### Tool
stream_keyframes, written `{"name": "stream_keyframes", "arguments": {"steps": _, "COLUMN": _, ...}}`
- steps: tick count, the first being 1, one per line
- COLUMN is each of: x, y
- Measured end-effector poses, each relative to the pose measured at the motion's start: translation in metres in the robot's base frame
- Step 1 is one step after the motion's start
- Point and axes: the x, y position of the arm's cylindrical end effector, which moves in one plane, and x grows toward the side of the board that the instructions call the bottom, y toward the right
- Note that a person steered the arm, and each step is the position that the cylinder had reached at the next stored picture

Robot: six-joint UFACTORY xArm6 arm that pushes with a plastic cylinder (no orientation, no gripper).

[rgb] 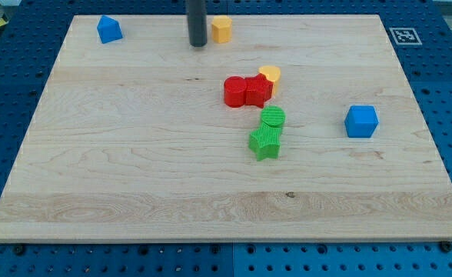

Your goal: Push the hexagon to the top center

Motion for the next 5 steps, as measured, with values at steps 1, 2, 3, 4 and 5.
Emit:
{"name": "stream_keyframes", "arguments": {"steps": 1, "x": -0.006, "y": -0.002}}
{"name": "stream_keyframes", "arguments": {"steps": 2, "x": -0.009, "y": 0.013}}
{"name": "stream_keyframes", "arguments": {"steps": 3, "x": -0.009, "y": 0.018}}
{"name": "stream_keyframes", "arguments": {"steps": 4, "x": -0.011, "y": 0.019}}
{"name": "stream_keyframes", "arguments": {"steps": 5, "x": -0.014, "y": 0.028}}
